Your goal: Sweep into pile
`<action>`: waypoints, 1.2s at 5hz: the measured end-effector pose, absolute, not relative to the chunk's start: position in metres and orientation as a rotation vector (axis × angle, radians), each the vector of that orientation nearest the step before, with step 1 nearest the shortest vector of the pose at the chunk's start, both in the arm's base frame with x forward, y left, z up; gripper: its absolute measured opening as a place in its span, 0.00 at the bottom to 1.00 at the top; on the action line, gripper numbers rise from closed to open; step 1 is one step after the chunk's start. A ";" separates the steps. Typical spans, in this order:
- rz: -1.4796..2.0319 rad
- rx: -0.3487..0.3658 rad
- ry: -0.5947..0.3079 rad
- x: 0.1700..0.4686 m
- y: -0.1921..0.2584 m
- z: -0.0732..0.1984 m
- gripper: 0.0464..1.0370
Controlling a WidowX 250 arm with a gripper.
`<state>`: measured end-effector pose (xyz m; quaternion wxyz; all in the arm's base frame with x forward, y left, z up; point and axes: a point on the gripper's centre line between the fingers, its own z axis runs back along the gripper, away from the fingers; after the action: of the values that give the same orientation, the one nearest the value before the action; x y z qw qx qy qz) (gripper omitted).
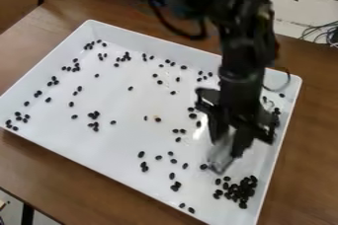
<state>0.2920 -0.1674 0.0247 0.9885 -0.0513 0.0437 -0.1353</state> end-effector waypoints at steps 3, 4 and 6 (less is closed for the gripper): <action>-0.362 -0.061 0.207 0.301 -0.185 0.002 0.31; -0.331 -0.091 0.221 0.316 -0.188 -0.003 0.31; -0.177 -0.150 0.183 0.355 -0.154 -0.003 0.31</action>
<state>0.3548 -0.1542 -0.0033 0.9891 -0.0748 0.0913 -0.0882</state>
